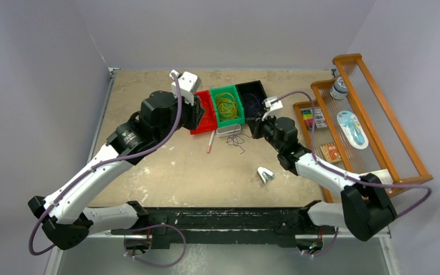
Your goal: Untangle the cables
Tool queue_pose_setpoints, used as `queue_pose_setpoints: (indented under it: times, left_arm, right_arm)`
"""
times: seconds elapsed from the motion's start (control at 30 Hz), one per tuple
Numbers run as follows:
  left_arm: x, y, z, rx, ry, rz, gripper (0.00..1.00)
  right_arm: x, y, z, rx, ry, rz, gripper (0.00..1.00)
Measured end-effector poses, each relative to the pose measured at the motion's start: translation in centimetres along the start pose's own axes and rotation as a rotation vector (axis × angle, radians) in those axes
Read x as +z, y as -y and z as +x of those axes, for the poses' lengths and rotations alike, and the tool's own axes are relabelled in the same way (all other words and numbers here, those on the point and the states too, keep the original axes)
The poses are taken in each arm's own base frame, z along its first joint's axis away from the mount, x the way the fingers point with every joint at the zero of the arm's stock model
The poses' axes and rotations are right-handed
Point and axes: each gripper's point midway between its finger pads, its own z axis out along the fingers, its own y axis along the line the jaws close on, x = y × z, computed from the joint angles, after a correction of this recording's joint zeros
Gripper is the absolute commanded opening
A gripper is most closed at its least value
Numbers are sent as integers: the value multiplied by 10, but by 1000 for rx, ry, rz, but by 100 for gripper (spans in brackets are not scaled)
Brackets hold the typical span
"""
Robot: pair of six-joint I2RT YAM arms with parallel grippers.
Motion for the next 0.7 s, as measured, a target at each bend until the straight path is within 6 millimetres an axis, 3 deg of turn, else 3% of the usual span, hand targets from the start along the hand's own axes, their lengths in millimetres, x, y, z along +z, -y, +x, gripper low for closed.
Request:
queue_pose_setpoints:
  times: [0.17,0.3,0.5,0.7]
  left_arm:
    - [18,14,28,-58,-29,64,45]
    - [27,25,39,-95,-23,118,57]
    - [36,43,45,-139,-3,209,60]
    - [43,59,45,-150,5,293,62]
  right_arm:
    - [-15,-23,-31,-27,66,-108,0]
    - [-28,-41,-48,-62,106,-200,0]
    - [-40,-65,-72,-133,158,-324,0]
    - [-44,-77,-86,-169,181,-383,0]
